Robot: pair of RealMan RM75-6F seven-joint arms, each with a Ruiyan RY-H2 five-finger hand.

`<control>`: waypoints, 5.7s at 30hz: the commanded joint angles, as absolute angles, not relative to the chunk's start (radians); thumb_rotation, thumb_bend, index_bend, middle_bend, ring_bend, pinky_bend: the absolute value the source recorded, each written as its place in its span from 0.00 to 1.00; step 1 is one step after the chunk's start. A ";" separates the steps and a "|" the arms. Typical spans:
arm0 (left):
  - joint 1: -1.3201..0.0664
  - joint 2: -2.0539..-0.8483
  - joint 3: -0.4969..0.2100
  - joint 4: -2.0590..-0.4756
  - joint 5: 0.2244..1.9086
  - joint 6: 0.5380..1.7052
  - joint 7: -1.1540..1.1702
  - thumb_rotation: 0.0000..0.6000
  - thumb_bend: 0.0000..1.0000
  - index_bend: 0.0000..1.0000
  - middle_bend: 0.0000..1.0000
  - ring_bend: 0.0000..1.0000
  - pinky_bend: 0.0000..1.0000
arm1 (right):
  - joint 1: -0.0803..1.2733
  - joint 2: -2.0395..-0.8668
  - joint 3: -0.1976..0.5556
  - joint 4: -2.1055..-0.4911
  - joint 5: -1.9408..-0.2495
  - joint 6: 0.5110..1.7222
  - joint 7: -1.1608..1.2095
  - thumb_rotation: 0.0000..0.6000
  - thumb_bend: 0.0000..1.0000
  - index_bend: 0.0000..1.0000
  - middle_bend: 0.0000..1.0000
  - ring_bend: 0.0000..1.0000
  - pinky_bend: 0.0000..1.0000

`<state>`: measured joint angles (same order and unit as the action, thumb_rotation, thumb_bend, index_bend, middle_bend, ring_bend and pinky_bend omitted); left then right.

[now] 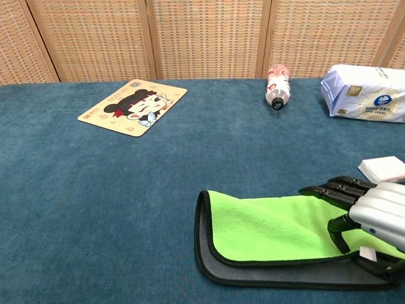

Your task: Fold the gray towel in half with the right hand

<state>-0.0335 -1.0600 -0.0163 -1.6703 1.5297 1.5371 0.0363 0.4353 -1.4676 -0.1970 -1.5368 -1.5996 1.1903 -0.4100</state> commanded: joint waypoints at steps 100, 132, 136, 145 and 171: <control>-0.038 -1.063 -0.031 -1.658 1.496 1.519 0.029 1.00 0.17 0.00 0.00 0.00 0.00 | 0.512 -1.715 -0.058 -1.520 -1.554 1.008 -0.529 1.00 0.42 0.48 0.00 0.00 0.00; -0.038 -1.062 -0.032 -1.660 1.494 1.519 0.031 1.00 0.17 0.00 0.00 0.00 0.00 | 0.513 -1.698 -0.097 -1.571 -1.604 1.017 -0.499 1.00 0.44 0.55 0.00 0.00 0.00; -0.038 -1.061 -0.032 -1.660 1.495 1.520 0.028 1.00 0.17 0.00 0.00 0.00 0.00 | 0.514 -1.697 -0.096 -1.570 -1.601 1.013 -0.505 1.00 0.42 0.45 0.00 0.00 0.00; -0.039 -1.061 -0.032 -1.660 1.495 1.519 0.026 1.00 0.17 0.00 0.00 0.00 0.00 | 0.522 -1.656 -0.103 -1.618 -1.622 1.015 -0.464 1.00 0.09 0.00 0.00 0.00 0.00; -0.042 -1.085 -0.022 -1.655 1.507 1.512 0.068 1.00 0.17 0.00 0.00 0.00 0.00 | 0.359 -1.295 0.013 -1.495 -1.604 1.419 -0.121 1.00 0.04 0.00 0.00 0.00 0.00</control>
<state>-0.0418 -1.0847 -0.0220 -1.6548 1.5074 1.5120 0.0678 0.3960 -1.3223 0.0143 -1.5130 -1.6262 1.3845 -0.1415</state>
